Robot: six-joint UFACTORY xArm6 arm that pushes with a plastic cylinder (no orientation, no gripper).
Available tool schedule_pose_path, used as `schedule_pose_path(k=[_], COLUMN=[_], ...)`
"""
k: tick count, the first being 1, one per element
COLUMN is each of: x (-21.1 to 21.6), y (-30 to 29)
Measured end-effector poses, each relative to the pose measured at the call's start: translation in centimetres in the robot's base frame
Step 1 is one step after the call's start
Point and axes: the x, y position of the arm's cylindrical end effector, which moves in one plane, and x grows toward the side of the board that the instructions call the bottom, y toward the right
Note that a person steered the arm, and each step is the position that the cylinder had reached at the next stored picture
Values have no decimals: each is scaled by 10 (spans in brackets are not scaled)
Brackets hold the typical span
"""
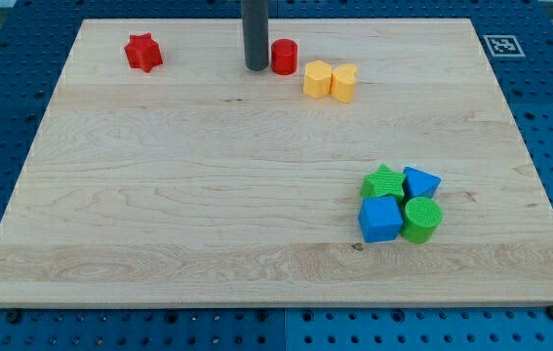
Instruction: Place your arm parallel left to yellow hexagon
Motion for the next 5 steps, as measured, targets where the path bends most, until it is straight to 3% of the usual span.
schedule_pose_path(k=[2, 5], x=[0, 35], y=[43, -18])
